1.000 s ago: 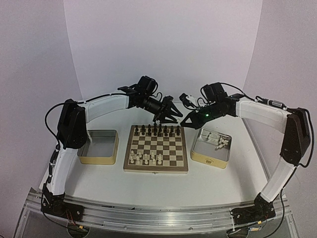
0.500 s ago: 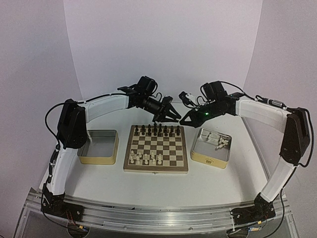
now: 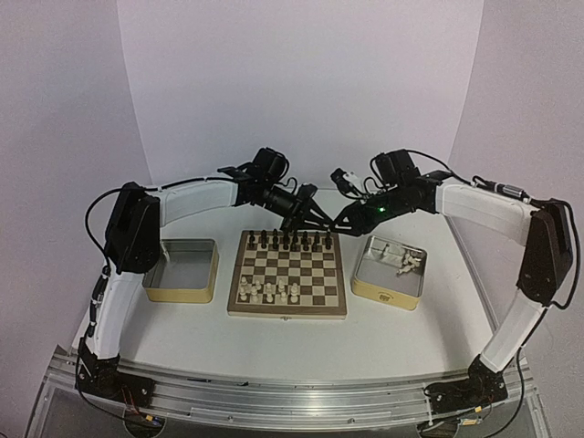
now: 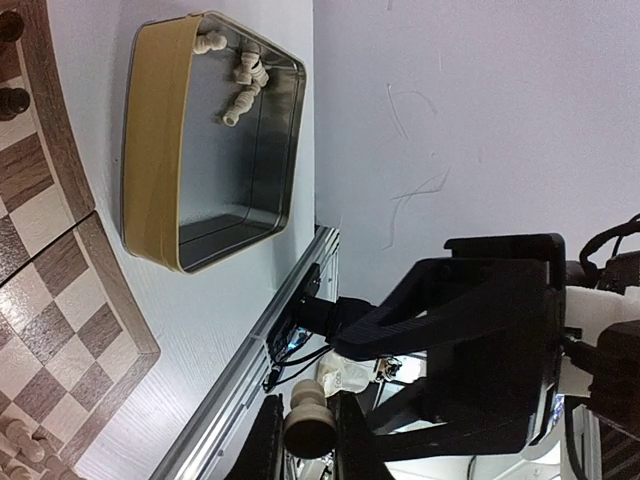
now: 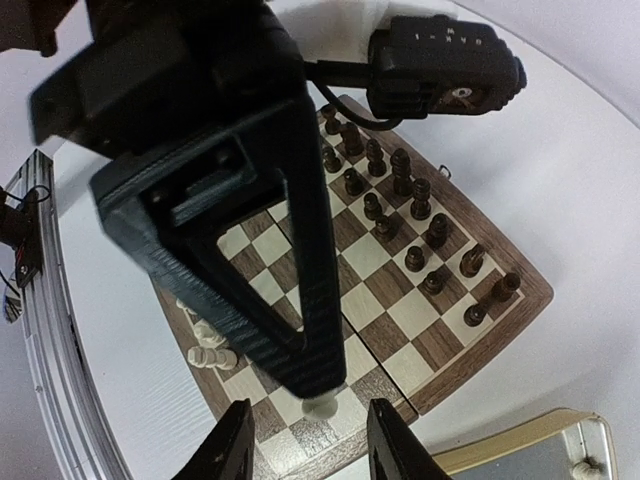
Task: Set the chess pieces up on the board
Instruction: Place the chess piece on the chessboard.
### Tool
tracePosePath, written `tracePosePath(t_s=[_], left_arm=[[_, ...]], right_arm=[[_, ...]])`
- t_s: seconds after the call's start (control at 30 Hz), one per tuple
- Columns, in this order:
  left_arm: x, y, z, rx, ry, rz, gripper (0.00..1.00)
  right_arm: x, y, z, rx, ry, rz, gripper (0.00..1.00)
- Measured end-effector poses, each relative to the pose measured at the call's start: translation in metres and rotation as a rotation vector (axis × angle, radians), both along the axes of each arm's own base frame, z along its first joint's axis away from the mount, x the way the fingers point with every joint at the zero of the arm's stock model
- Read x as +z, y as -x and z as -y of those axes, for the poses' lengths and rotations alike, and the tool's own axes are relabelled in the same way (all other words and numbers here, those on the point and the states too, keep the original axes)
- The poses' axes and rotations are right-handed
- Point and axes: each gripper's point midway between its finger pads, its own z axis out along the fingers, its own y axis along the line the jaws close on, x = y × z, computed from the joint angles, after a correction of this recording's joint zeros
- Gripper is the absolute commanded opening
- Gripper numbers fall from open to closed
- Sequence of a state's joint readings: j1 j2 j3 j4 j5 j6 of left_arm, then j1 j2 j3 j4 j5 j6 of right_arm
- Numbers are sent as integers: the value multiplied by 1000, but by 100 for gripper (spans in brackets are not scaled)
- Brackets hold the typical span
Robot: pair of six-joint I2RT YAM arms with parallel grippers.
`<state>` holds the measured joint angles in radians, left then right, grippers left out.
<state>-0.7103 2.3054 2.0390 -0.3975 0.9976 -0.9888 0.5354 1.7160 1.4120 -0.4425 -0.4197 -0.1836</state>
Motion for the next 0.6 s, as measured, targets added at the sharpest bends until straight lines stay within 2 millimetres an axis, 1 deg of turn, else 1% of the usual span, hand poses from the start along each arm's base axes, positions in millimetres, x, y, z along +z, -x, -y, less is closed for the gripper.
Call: tracePosePath(t_s=[0.13,0.23,0.33,0.43,0.47,0.53,0.6], left_arm=[[-19,-1,-9,5,1,-77,0],[-20,-6,-14,14,22,-113,0],[-7,-8,-21,22,63,-135,0],[15,-6,-27,24,128,-142,0],[23,-4,-28,23,149,-142,0],[38,1,-30,13,192,-144,0],[49,4,-31,4,224,-143,0]], right_arm=[[9,12,4,0,-32,-2,39],[27,22,5,-8,-102,-6,40],[50,27,6,-31,-202,-13,40],[68,24,6,-70,-304,-23,40],[71,22,6,-83,-337,-27,40],[72,18,6,-111,-395,-51,40],[69,16,6,-137,-439,-86,40]])
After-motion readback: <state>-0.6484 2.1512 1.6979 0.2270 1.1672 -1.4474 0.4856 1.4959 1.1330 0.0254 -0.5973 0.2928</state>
